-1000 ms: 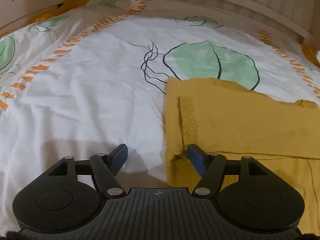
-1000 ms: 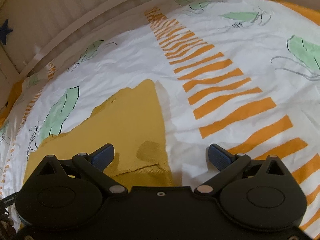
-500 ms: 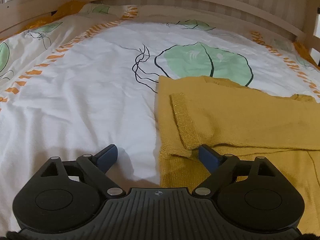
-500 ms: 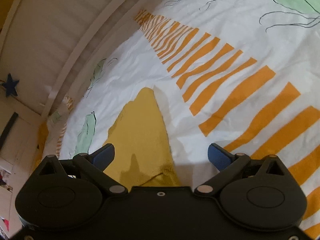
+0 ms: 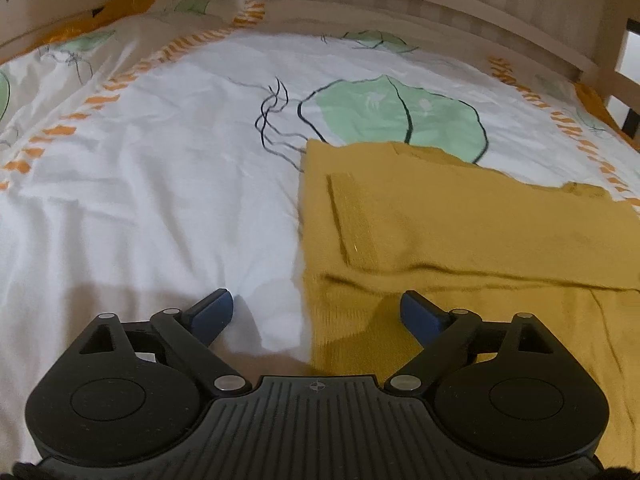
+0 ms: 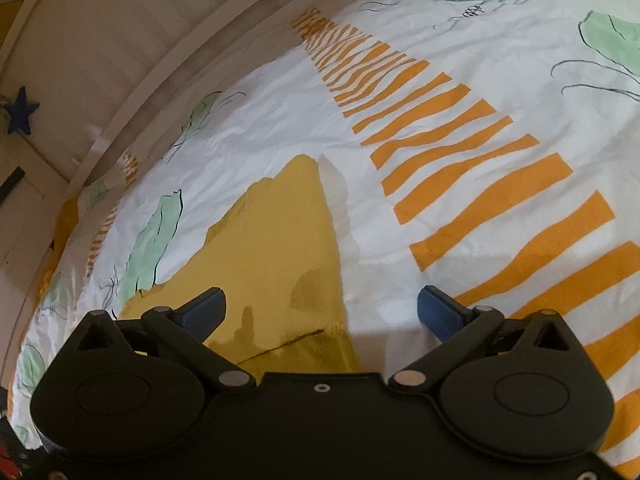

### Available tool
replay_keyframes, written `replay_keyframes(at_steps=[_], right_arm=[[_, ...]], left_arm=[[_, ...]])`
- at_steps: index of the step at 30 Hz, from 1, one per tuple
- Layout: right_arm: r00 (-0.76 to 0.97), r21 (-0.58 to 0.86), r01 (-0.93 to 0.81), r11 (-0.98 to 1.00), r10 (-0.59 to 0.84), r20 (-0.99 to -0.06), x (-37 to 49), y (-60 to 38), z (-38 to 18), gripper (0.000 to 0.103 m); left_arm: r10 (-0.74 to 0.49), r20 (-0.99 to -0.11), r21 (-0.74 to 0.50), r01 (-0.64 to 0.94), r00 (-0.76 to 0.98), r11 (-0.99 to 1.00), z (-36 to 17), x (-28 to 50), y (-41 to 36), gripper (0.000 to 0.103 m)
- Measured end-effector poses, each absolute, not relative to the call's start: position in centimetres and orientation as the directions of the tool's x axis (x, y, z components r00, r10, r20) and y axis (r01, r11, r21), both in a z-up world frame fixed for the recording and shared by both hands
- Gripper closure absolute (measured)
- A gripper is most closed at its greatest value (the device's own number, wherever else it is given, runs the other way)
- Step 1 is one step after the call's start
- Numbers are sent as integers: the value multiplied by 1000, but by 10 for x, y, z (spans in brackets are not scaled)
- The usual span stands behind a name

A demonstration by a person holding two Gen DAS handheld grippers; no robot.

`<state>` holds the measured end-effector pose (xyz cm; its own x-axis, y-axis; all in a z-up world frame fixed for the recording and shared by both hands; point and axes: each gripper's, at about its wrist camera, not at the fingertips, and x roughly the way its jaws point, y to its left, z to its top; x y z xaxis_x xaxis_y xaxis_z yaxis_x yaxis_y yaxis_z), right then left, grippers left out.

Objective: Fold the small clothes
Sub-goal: 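Move both tools back along the folded yellow sweater, then position both grippers at the end edge of the folded sweater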

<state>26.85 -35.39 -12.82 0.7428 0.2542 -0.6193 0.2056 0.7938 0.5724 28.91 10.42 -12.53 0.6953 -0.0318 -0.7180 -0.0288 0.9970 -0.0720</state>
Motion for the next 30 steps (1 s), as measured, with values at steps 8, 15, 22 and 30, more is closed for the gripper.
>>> replay_keyframes(at_steps=[8,15,22,30], right_arm=[[714,457,120,881,243,-657,248,-332,-124,0],[668,538,168,826,306,-679,218,-329,-116,0],[578,537,198,820,344,-739,178,-322,-103,0],[508,505,205,839,350,-787,131,-311,-81,1]], left_arm=[[-126,-788,-161,-4,602,987,-106,244,114,13],[-133,-772,-162,9,621,987,-80,186,118,13],[-128,-722,-140,37,680,990,-54,140,114,13],[-34,-692,-15,32,721,999,-40,100,106,13]])
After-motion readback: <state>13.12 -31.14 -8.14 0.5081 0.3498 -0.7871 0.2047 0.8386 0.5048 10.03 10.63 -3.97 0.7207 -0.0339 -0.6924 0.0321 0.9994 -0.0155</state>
